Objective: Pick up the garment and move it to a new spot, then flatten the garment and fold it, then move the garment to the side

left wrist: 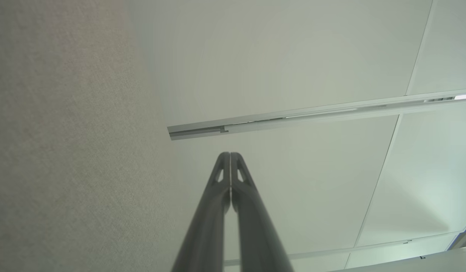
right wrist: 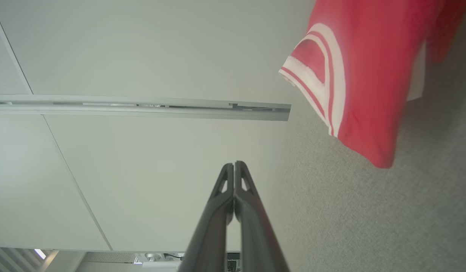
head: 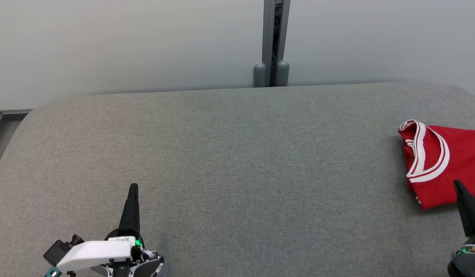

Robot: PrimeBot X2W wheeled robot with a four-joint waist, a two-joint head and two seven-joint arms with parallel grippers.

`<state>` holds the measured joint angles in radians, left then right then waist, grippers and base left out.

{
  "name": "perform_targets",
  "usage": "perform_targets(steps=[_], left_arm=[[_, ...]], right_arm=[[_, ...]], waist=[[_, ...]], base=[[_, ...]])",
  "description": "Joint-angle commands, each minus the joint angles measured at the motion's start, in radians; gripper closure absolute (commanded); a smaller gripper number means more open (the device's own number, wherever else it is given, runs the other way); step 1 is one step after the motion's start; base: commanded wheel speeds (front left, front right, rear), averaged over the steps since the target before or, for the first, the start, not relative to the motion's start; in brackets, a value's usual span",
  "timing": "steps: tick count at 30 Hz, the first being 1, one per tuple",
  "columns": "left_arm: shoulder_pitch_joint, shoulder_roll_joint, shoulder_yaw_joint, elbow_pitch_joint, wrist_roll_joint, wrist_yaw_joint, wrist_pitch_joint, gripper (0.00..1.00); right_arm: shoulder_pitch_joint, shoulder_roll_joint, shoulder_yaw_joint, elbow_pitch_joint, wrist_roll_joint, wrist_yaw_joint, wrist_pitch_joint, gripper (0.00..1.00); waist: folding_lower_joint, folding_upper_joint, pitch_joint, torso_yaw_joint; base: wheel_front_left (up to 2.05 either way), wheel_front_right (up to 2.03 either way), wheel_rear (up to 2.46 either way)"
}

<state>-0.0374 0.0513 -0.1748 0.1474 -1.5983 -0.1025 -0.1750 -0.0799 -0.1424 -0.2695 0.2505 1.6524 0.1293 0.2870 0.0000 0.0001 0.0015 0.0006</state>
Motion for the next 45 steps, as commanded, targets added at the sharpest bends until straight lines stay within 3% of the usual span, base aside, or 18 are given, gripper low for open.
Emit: perform_targets(steps=[1, 45], left_arm=[[-0.017, 0.001, 0.001, -0.003, -0.016, -0.005, 0.005, 1.00], [-0.016, -0.001, 0.001, -0.003, -0.036, -0.009, 0.005, 1.00]], right_arm=[[-0.011, -0.009, -0.005, 0.006, 0.024, 0.002, 0.010, 1.00], [-0.015, -0.001, -0.019, 0.010, 0.031, 0.002, 0.023, 1.00]], waist=[[0.0000, -0.0001, 0.000, 0.000], [0.0000, -0.0001, -0.001, -0.001]], base=[[0.00, 0.00, 0.00], [0.00, 0.00, 0.00]])
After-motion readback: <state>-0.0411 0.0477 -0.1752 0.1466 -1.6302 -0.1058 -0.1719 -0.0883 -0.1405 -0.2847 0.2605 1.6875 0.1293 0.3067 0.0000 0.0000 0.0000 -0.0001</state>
